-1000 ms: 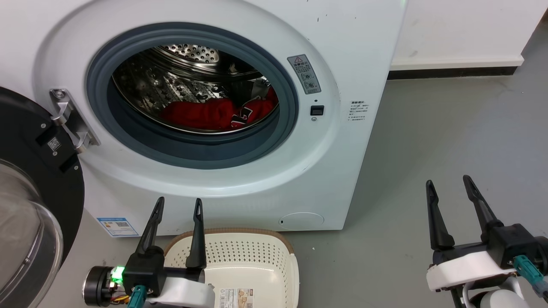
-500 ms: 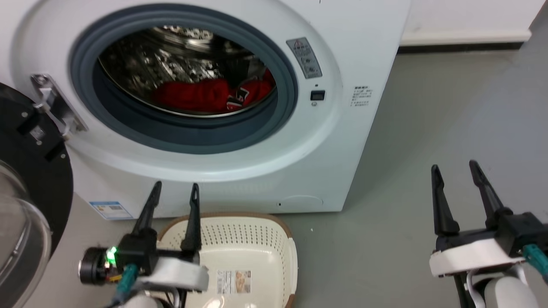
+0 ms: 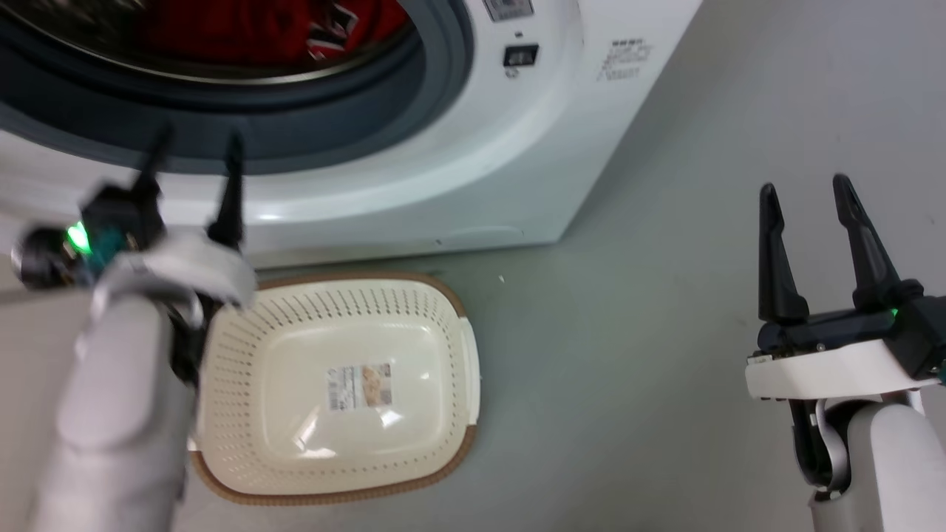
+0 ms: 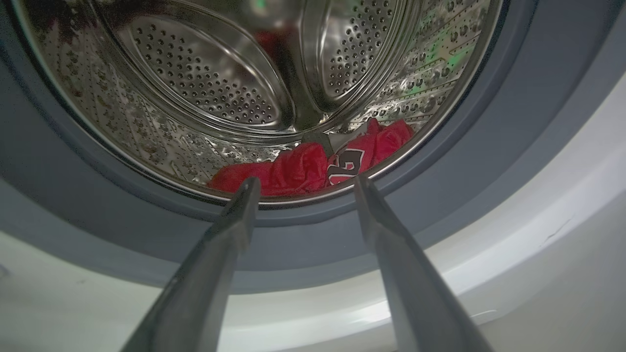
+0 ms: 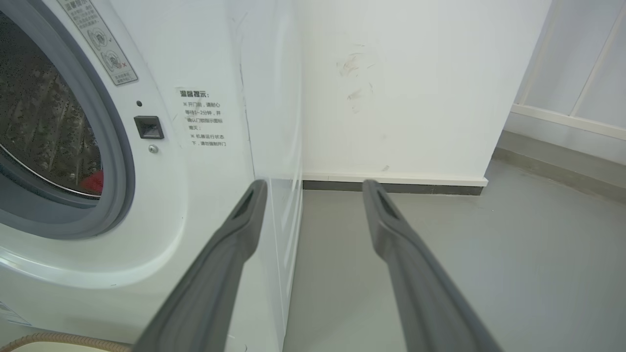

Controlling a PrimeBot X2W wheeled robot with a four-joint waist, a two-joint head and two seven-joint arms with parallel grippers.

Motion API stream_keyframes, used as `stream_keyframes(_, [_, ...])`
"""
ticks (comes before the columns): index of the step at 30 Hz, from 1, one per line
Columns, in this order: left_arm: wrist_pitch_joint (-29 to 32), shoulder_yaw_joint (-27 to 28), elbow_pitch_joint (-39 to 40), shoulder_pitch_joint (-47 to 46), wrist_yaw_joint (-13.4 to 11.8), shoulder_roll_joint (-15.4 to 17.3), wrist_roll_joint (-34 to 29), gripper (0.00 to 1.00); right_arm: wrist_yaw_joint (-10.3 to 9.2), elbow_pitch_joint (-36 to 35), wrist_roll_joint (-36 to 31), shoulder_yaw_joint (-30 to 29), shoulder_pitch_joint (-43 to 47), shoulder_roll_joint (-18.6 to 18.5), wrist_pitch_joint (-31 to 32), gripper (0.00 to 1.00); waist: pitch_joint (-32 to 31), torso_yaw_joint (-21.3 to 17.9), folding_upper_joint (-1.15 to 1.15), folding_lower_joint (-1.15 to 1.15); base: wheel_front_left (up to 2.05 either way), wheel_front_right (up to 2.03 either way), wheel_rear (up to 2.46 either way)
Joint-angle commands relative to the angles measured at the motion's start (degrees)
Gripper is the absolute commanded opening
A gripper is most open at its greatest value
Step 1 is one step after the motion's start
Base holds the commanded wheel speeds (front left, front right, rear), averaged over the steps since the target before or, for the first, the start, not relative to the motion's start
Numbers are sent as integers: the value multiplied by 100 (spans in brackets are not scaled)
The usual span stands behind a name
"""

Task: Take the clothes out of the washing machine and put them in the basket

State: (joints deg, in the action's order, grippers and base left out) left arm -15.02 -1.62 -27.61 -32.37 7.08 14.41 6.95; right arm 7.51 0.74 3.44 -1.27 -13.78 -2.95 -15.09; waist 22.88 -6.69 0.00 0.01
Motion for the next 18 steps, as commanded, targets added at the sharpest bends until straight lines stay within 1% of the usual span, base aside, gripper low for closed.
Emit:
stream_keyframes(1, [27, -70, -137, -306, 25, 138, -2, 100, -4, -43, 14, 34, -142, 13, -11, 100, 552, -324, 0, -1, 0, 0, 0])
stream_keyframes(5, [279, -464, -811, -1435, 33, 608, 131, 100, -5, -124, 117, 95, -288, 12, -11, 100, 957, -522, 0, -1, 0, 0, 0])
stream_keyframes(7, [517, -713, -1085, -1965, 34, 877, 219, 100, -4, -176, 172, 149, -360, 13, -12, 100, 1161, -632, 0, -1, 0, 0, 0])
stream_keyframes(8, [613, -828, -1200, -2219, 34, 958, 318, 100, -4, -189, 189, 167, -379, 14, -11, 100, 1239, -678, 0, -1, 0, 0, 0])
stream_keyframes(13, [1344, -1317, -1729, -3416, 36, 1438, 764, 100, -5, -317, 326, 319, -471, 14, -12, 100, 1661, -915, 0, -1, 0, 0, 0])
stream_keyframes(18, [2262, -1722, -2111, -4430, 37, 1764, 1259, 100, -5, -426, 481, 491, -563, 15, -11, 100, 2037, -1156, 0, -1, 0, 0, 0])
